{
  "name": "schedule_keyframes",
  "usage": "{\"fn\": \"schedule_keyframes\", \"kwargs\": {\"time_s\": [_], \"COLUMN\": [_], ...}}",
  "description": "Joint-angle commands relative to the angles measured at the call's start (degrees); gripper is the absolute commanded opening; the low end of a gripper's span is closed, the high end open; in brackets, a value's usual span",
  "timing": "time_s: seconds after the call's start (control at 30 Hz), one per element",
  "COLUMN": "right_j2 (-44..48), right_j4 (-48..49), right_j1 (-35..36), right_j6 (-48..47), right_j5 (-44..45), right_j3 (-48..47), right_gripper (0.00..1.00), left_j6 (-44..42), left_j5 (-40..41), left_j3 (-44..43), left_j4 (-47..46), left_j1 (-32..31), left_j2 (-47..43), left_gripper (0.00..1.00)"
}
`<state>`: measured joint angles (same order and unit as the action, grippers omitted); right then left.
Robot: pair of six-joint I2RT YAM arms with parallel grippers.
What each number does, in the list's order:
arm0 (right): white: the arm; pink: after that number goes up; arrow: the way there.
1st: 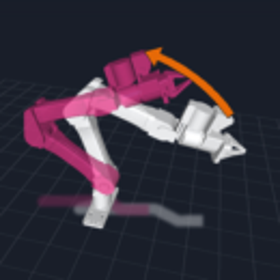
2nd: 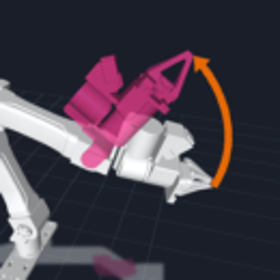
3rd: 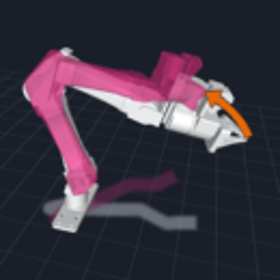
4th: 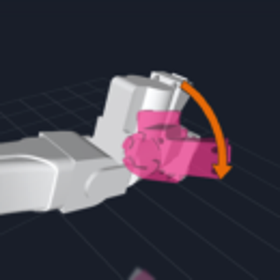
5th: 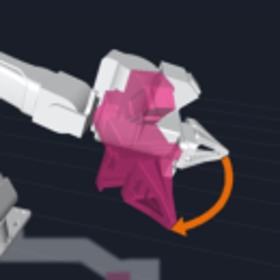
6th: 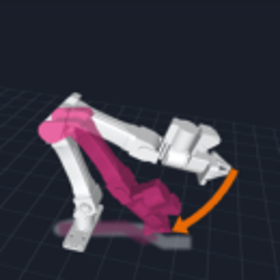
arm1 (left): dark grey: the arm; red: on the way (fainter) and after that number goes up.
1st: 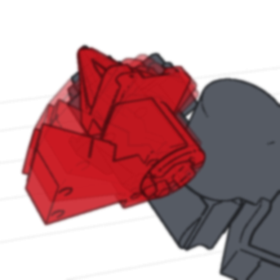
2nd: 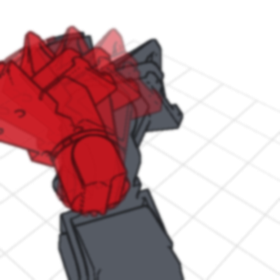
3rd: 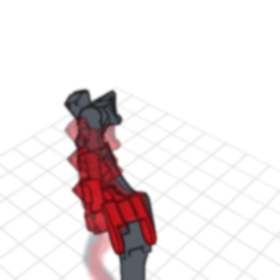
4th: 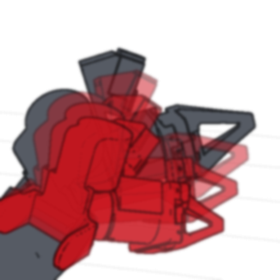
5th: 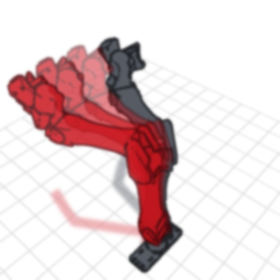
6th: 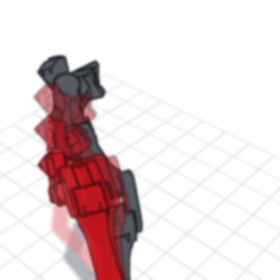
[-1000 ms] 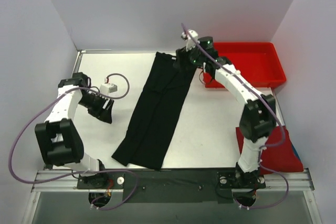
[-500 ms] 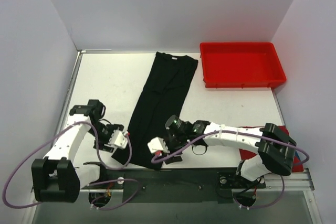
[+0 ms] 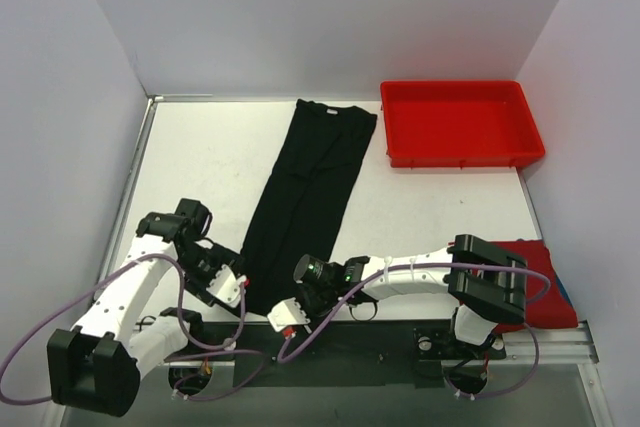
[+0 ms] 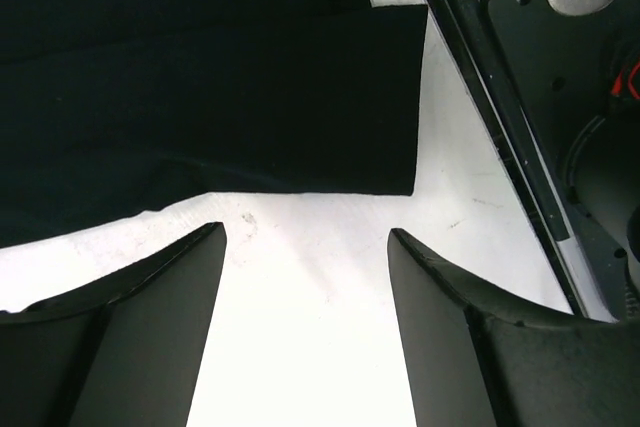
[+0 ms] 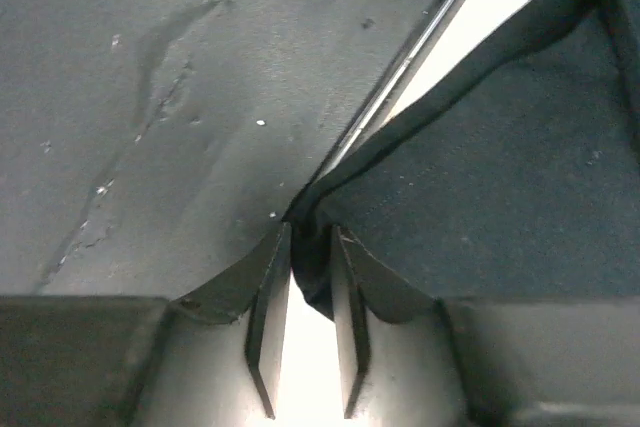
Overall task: Fold and stack the t-shirts
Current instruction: Grab the bottom of the folded rectangular tshirt with both arms
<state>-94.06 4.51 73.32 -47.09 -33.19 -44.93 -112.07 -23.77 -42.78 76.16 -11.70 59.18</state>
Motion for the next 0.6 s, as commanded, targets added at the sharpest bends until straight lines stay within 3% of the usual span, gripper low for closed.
{"fn": "schedule_keyframes", "kwargs": {"time_s": [0.0, 0.07, 0.2, 0.33, 0.47, 0.57], "right_j2": [-1.0, 1.7, 9.3, 13.8, 18.9, 19.5], "right_j4": [-4.3, -8.9, -22.0, -33.2, -34.2, -33.4], "right_j1": [0.3, 0.3, 0.3, -0.3, -1.3, -2.1], "right_j6": [-0.1, -1.2, -7.2, -11.1, -10.8, -10.8], "right_j5": [5.9, 6.7, 7.6, 9.8, 10.0, 10.3], "right_j3": [-2.2, -0.9, 1.6, 2.5, 5.3, 6.0], "right_gripper": [0.06, 0.0, 0.0, 0.0, 0.0, 0.0], "left_j6": [-3.7, -5.3, -4.0, 13.3, 33.1, 32.9], "left_j5": [2.7, 3.0, -1.8, -5.3, -2.8, -2.9], "left_j3": [0.3, 1.0, 0.7, -2.2, -1.9, 0.8], "left_j4": [11.9, 11.8, 12.6, 6.0, -7.0, -10.5], "left_j1": [-1.1, -2.5, -10.5, -27.8, -48.0, -50.5], "left_j2": [-5.3, -7.8, -10.0, -4.6, 2.4, 5.8], "left_gripper": [0.76, 0.77, 0.85, 0.84, 0.79, 0.77]}}
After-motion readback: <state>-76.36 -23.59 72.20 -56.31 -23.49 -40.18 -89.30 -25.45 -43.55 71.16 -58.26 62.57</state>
